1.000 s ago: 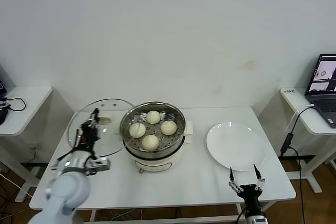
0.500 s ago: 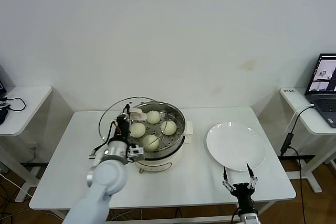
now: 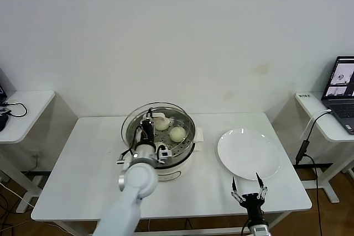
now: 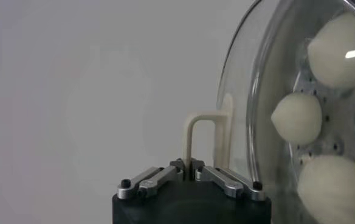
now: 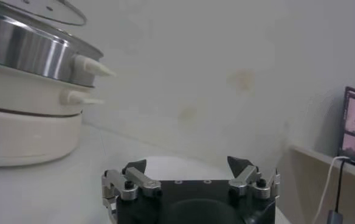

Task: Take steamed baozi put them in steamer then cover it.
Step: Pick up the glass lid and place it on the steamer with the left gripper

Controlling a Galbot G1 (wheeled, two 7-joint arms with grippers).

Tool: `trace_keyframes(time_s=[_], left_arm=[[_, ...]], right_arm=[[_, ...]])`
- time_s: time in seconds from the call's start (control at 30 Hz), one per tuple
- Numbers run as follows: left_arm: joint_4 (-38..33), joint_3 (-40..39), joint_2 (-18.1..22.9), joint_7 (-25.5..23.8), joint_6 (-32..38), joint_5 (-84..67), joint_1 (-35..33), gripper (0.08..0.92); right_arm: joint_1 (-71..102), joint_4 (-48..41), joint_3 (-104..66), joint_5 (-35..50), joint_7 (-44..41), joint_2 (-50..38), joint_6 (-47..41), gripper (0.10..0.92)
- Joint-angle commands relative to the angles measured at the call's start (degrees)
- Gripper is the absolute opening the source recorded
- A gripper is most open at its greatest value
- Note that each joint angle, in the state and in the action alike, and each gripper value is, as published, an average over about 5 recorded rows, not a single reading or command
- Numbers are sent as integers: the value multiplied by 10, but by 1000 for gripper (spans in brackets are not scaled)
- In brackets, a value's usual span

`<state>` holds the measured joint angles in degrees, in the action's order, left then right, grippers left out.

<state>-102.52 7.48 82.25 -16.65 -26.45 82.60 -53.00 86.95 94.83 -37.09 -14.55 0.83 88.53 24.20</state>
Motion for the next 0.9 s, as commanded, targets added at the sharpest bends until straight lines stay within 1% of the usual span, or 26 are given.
trace_keyframes(time_s=[0.03,0.27,0.9], left_arm=[[58,-8,57,1,1,48,10,140],[66,-3,59,3,5,56,8,140],[55,10,57,8,13,57,-3,140]], right_arm=[[-2,-6,1,-1,0,0,1,823],[-3,-9,2,2,0,-2,2,823],[2,-5,7,0,-3,0,3,823]])
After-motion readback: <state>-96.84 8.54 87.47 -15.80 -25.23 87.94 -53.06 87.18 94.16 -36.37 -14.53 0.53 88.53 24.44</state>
